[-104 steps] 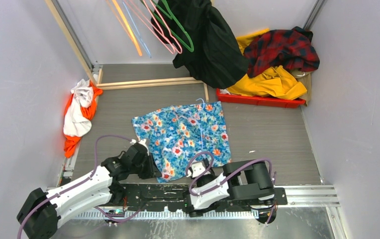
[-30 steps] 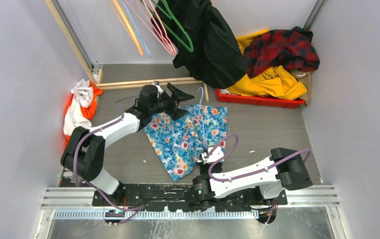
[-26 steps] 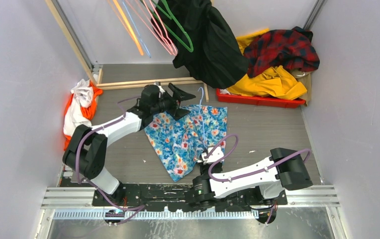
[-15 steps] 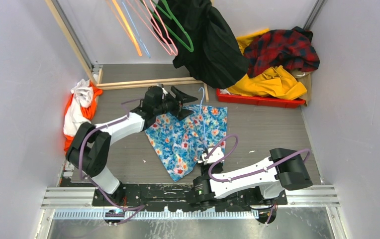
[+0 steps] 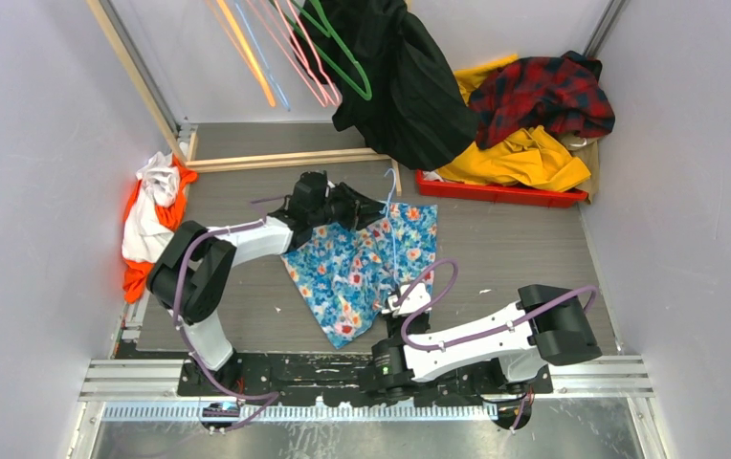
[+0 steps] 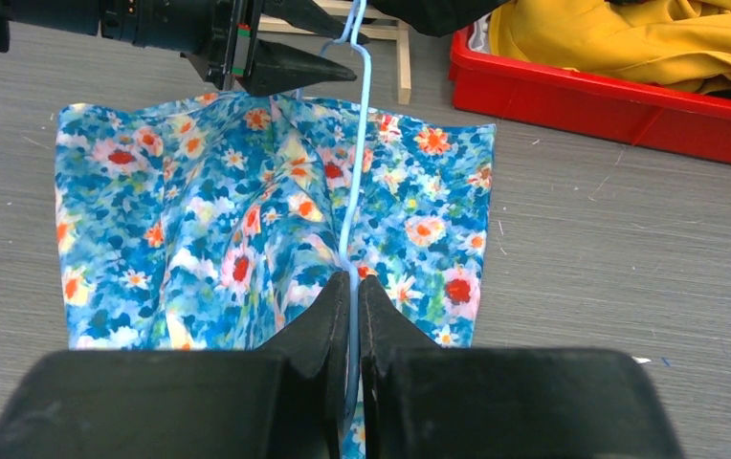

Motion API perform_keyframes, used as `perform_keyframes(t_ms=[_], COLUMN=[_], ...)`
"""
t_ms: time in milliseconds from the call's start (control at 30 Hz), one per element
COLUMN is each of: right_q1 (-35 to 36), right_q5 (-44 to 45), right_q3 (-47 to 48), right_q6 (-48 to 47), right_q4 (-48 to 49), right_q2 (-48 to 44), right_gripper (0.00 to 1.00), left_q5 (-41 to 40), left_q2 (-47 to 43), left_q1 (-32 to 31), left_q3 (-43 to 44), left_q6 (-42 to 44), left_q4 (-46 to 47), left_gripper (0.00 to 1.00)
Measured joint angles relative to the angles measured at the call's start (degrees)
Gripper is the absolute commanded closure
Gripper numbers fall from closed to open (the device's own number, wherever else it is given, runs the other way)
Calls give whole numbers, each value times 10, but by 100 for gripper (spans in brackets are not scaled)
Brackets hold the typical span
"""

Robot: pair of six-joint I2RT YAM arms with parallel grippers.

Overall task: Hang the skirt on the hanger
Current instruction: Hang the skirt on the hanger.

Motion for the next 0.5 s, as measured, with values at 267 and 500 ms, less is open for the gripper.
perform_keyframes(t_ms=[267,500], right_q1=[3,14], right_q5=[-1,-2], right_q3=[-4,-3], right_q6=[0,0], right_q4=[1,0], right_q2=[5,18], right_gripper=[99,75], left_q5=[2,5], left_q2=[11,9], left_q1=[0,-1], left_q3=[22,21], left_q6=[-31,-38], left_q4=[14,19], left_gripper=[100,100])
